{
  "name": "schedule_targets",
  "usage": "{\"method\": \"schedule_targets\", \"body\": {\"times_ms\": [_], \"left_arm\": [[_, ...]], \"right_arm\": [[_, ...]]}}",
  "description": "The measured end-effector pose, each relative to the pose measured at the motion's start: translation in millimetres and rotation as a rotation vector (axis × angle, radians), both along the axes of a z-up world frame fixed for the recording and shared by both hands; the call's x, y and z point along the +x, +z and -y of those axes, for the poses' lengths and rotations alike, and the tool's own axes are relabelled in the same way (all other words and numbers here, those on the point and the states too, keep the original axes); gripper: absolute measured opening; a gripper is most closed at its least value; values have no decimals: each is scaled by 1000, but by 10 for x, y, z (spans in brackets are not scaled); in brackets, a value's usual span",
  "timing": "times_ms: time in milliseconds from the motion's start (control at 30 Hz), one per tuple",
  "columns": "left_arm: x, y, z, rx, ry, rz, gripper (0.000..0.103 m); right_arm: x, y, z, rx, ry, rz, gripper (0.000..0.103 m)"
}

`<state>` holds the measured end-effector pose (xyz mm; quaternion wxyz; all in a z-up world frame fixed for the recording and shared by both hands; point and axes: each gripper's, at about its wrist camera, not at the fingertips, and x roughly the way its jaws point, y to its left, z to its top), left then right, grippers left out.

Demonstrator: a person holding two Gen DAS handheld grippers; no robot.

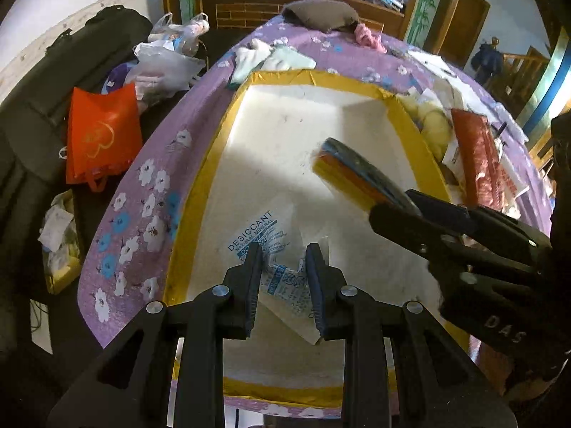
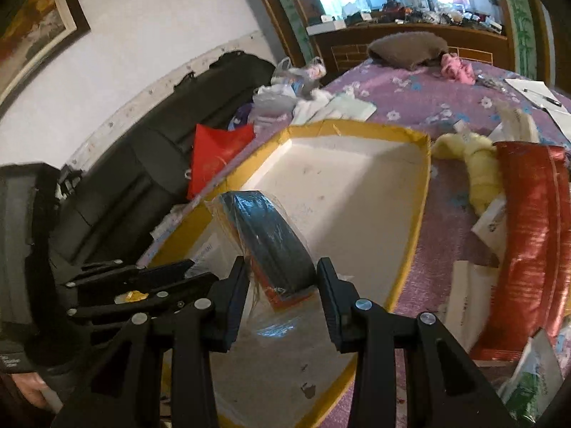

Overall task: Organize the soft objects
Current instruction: 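Carry both items to the yellow-rimmed tray and open both grippers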

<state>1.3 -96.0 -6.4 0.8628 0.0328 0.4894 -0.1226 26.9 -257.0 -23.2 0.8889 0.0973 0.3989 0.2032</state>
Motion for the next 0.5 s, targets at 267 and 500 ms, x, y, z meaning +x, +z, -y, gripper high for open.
{"method": "schedule_targets", "body": {"times_ms": [267, 500], "left_arm": [[6, -21, -141, -103, 9, -27, 32], [-43, 81, -275, -243, 49, -19, 36]], "right_arm": [[-45, -17, -35, 0, -3, 12, 42], [-103, 37, 121, 174, 33, -11, 63]]}}
